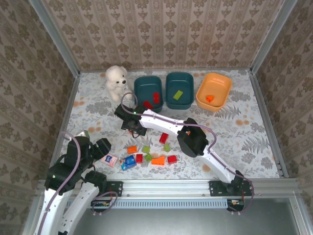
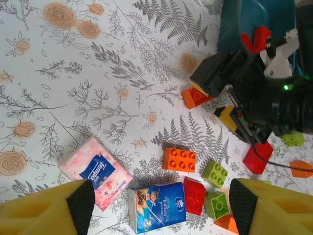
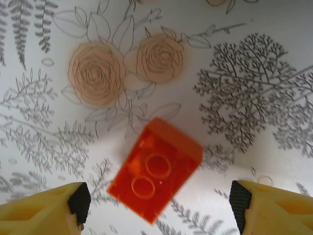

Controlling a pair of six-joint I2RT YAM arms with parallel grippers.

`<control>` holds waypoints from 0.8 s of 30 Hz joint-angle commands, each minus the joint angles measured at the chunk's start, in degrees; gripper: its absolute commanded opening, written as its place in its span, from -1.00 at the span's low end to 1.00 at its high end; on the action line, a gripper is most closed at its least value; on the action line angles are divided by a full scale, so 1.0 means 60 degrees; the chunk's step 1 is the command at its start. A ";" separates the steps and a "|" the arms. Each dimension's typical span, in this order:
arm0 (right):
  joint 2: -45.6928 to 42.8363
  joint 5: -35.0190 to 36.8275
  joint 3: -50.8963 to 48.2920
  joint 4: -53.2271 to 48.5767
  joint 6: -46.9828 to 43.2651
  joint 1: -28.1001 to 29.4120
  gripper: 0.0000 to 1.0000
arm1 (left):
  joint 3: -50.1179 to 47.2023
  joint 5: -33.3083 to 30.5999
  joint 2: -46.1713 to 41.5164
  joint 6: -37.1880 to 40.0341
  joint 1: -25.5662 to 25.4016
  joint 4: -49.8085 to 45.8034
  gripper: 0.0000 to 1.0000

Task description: Sort the legos into containers by color

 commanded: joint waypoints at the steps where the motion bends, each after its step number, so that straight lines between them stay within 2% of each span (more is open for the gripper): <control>1: 0.0662 0.0366 0.1172 -0.0781 0.0512 -0.0011 0.56 | 0.0249 0.0213 -0.0066 0.0191 -0.0067 -0.0334 0.52; 9: 0.1063 0.0411 0.1431 -0.1441 0.1280 0.0073 0.28 | 0.0410 0.0140 -0.0135 0.0219 -0.0080 -0.0541 0.52; 15: 0.1359 0.0474 0.1721 -0.1679 0.1166 0.0033 0.21 | 0.0423 0.0162 -0.0067 0.0219 -0.0080 -0.0456 0.53; 20: 0.1339 0.0400 0.1739 -0.1770 0.1058 0.0022 -0.10 | 0.0408 0.0277 0.0056 0.0324 -0.0080 -0.0236 0.52; 24: 0.0788 0.0789 0.1604 -0.1677 0.0476 0.0005 -0.39 | 0.0324 0.0511 0.0260 0.0550 -0.0078 0.0094 0.52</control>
